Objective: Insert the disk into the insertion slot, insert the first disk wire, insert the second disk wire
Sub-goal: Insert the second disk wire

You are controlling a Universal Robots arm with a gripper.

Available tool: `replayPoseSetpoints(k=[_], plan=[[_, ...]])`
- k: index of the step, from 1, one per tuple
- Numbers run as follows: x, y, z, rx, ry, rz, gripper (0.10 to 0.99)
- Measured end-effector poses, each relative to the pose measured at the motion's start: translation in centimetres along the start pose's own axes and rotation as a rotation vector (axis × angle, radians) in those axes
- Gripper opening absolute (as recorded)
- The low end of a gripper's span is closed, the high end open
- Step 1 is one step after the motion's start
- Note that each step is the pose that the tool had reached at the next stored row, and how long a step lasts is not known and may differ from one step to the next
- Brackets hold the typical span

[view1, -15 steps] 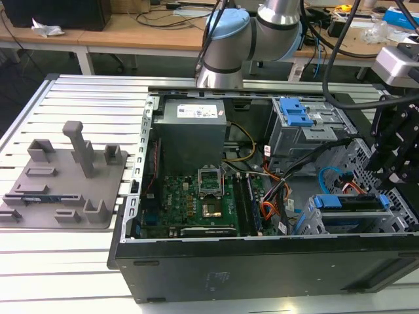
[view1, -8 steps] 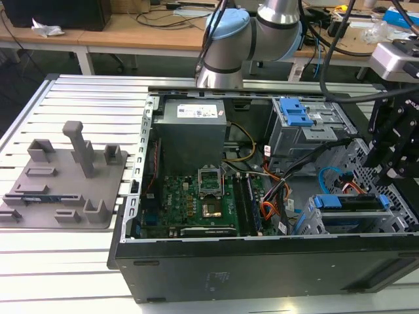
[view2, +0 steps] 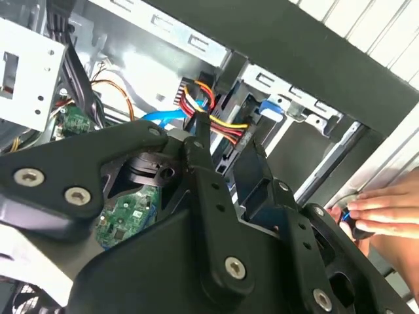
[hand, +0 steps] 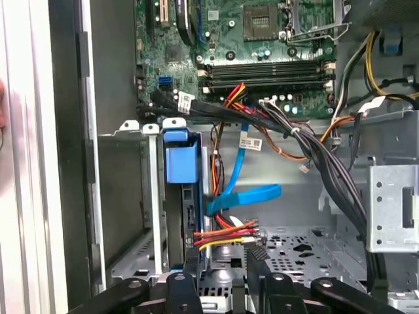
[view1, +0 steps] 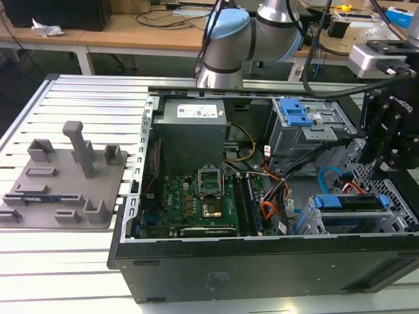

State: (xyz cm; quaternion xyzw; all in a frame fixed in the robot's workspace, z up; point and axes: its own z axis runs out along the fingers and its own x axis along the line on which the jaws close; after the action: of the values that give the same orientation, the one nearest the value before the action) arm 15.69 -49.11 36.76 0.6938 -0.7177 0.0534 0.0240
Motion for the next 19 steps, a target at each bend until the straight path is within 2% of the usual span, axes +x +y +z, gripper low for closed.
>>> replayPoseSetpoints(k=[3, 6, 7, 10, 13, 14, 17, 19], plan=[[0.05, 1.31, -0.05, 0.002, 0.0012, 0.000, 0.424], [0.07, 2.19, -0.04, 0.003, 0.0041, -0.003, 0.424], [0.07, 2.23, -0.03, 0.003, 0.0076, -0.008, 0.424], [0.06, 2.23, 0.00, 0.007, 0.0280, -0.038, 0.424], [-0.08, 2.30, 0.10, 0.011, 0.0424, -0.066, 0.424], [-0.17, 2.39, 0.14, 0.011, 0.0446, -0.069, 0.424], [-0.65, 3.19, 0.17, 0.012, 0.0582, -0.072, 0.424], [-0.78, 3.32, 0.17, 0.012, 0.0816, -0.078, 0.424]])
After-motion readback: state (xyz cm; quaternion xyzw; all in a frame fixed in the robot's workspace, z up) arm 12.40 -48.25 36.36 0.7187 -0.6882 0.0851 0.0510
